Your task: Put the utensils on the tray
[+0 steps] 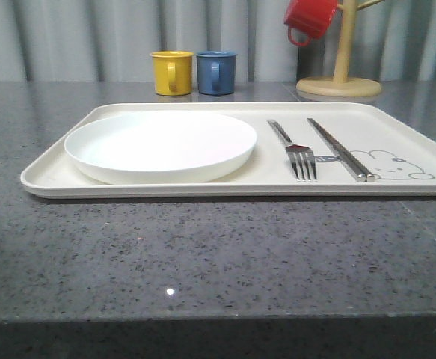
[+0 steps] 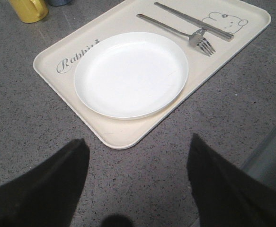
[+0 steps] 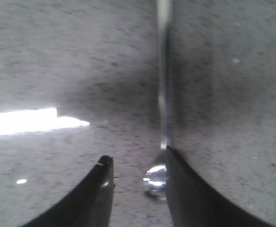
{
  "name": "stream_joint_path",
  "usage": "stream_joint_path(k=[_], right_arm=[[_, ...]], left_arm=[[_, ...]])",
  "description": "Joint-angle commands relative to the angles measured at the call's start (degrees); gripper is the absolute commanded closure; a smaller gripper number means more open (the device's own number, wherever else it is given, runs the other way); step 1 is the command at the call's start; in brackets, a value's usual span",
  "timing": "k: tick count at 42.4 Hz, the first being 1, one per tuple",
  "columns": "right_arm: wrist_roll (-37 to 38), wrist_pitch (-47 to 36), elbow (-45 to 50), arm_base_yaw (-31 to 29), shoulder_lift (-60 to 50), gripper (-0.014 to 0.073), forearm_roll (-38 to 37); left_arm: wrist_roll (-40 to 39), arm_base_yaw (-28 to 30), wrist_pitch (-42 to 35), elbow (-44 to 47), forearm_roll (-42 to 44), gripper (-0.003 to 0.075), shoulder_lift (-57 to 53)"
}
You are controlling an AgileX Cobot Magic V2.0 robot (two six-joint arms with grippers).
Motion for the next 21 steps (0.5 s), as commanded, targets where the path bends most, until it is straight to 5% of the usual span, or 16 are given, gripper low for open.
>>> stream_joint_path(k=[1, 21], right_arm=[[-0.71, -0.07, -1.69, -1.63, -0.69, 0.0289, -2.35], [-0.71, -1.74, -1.69, -2.87, 6.06, 0.0289, -0.77]], left_arm=[[-0.65, -0.35, -4.27, -1.49, 0.11, 0.0282, -0.06], [-0.65, -0.35, -3.94, -1.49, 0.11, 0.0282, -0.06]])
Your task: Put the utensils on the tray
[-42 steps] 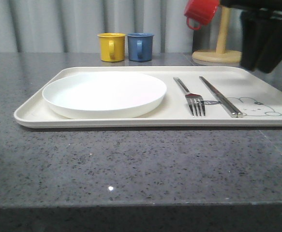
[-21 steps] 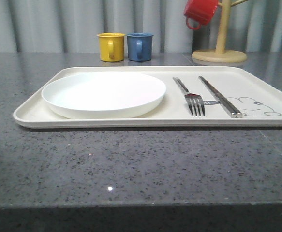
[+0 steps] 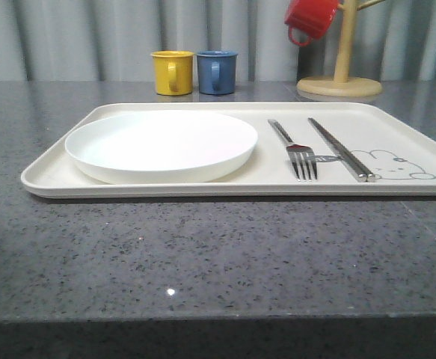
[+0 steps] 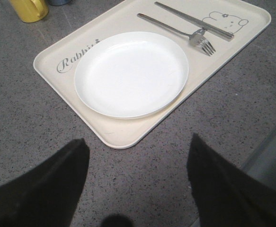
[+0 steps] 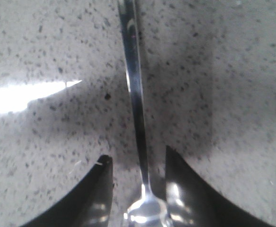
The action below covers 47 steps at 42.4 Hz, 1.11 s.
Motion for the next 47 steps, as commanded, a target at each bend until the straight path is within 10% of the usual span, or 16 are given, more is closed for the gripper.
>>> stream_joint_path(k=[1, 15, 29, 47], right_arm=[[-0.46, -0.87, -1.69, -0.51, -1.64, 0.029, -0.08], [-0.46, -1.18, -1.69, -0.51, -1.58, 0.0609, -0.08], [-1.26, 0.51, -4.22, 1.28, -3.29, 0.0615, 5.67], [-1.93, 5.49, -11.07, 20.63, -4.53, 0.0614, 15.53]], left_arm=[[-0.65, -0.35, -3.94, -1.49, 0.11, 0.0282, -0.06], [-0.65, -0.35, -3.94, -1.49, 0.11, 0.0282, -0.06], [-0.65, -0.35, -3.94, -1.49, 0.11, 0.0282, -0.06], [-0.65, -0.35, -4.06, -1.49, 0.19, 0.0282, -0.06]])
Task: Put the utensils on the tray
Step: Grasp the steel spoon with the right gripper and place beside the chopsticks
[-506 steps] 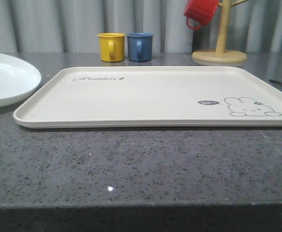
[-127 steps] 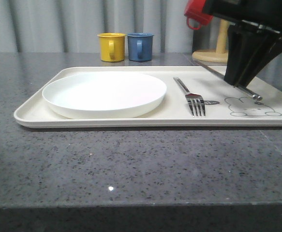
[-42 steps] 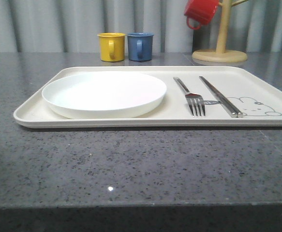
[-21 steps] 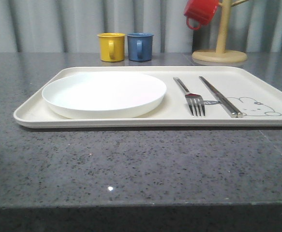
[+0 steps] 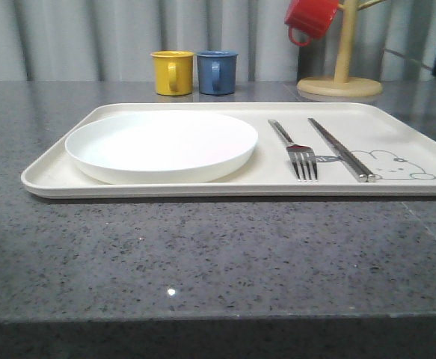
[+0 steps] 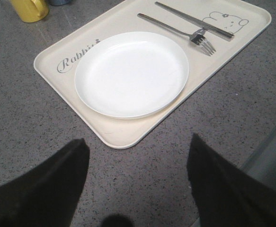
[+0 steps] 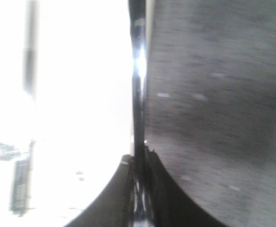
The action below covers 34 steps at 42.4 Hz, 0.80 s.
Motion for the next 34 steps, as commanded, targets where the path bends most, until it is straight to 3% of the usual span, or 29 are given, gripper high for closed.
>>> stream_joint_path(k=[1, 11, 20, 23, 28, 34], right_arm=[[1.15, 4.93, -1.81, 3.61, -2.11, 0.0614, 1.07], [11.16, 4.71, -1.81, 6.78, 2.67, 0.0612, 1.53], [14.07, 5.49, -1.81, 6.81, 5.84, 0.0595, 1.52], [14.07, 5.83, -1.81, 6.81, 5.78, 0.0529, 1.52], [11.8, 5.83, -1.81, 6.81, 4.68, 0.0325, 1.47], [7.99, 5.83, -1.81, 6.89, 0.98, 0.027, 0.84]], left_arm=[[-0.65, -0.35, -4.06, -1.49, 0.19, 0.0282, -0.06], [-0.65, -0.35, -4.06, -1.49, 0.19, 0.0282, -0.06], [-0.65, -0.35, -4.06, -1.49, 0.19, 0.0282, -0.06], [-0.65, -0.35, -4.06, -1.49, 0.19, 0.0282, -0.06], [-0.65, -0.35, -4.06, -1.49, 0.19, 0.0282, -0.06], [-0.65, -0.35, -4.06, -1.49, 0.19, 0.0282, -0.06]])
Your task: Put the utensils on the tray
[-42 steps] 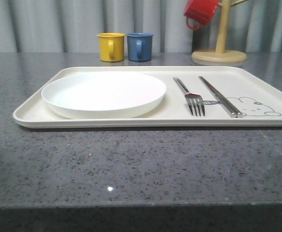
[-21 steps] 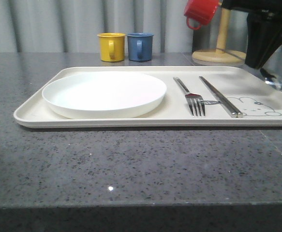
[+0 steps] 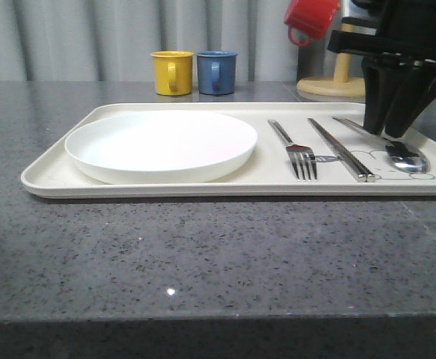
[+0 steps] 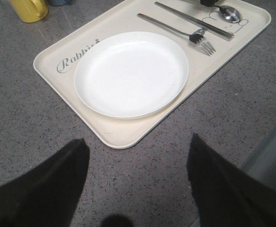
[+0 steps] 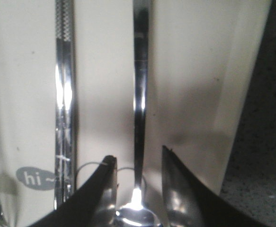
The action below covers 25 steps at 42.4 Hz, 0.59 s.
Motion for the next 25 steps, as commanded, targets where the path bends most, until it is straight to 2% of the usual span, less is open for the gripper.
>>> stream_joint_path(k=[1, 10, 17, 25], right_arm=[[-3.46, 5.52, -1.69, 0.08, -6.83, 0.0271, -0.05], [-8.46, 4.78, 3.03, 3.37, -19.4, 0.0279, -1.46], [-8.6, 1.38, 11.48, 6.78, -33.76, 0.0279, -5.18], [-8.6, -4.2, 21.68, 6.9, -52.15, 0.0279, -5.45]], left_arm=[[-0.65, -0.35, -4.06, -1.49, 0.19, 0.0282, -0.06], [-0.65, -0.35, -4.06, -1.49, 0.19, 0.0282, -0.06], [-0.65, -0.35, -4.06, -1.49, 0.19, 0.0282, -0.06], [-0.65, -0.35, -4.06, -1.49, 0.19, 0.0282, -0.06]])
